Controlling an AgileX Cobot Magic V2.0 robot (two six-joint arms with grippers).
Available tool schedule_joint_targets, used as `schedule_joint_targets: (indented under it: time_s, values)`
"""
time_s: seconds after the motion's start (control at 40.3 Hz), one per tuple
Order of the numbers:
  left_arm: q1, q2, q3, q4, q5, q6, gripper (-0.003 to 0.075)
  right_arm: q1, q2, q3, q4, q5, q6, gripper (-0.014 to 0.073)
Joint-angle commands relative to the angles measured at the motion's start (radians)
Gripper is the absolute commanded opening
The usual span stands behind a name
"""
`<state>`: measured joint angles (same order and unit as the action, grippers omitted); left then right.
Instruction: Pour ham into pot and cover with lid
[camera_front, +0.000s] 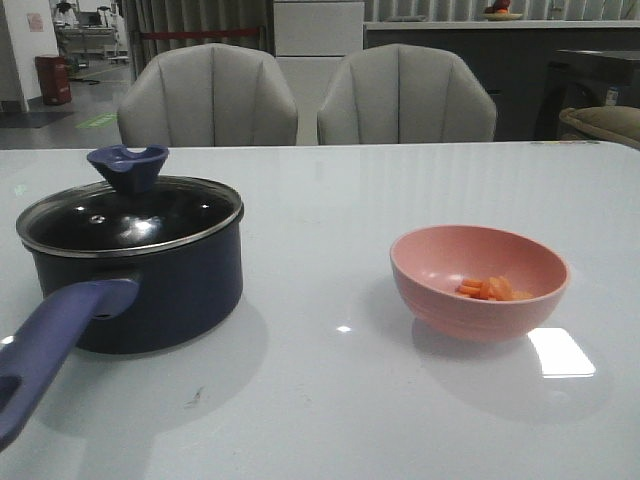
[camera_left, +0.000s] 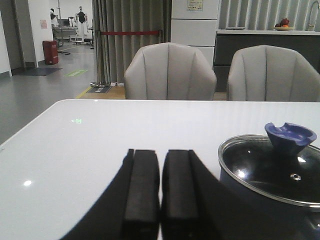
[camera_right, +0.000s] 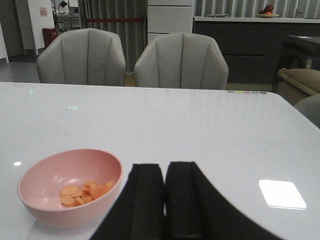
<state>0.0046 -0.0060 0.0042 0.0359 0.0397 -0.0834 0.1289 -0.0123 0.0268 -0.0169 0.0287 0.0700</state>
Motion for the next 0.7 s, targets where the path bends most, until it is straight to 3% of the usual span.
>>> schedule_joint_targets:
  time_s: [0.0, 0.67]
  values:
    - [-0.002, -0.017, 0.022, -0.005, -0.077, -0.004, 0.0113, -0.002, -0.017, -0.005, -0.012, -0.085, 0.004, 0.0159]
    - [-0.002, -0.017, 0.022, -0.005, -0.095, -0.004, 0.0113, -0.002, -0.017, -0.005, -0.012, -0.085, 0.004, 0.0159]
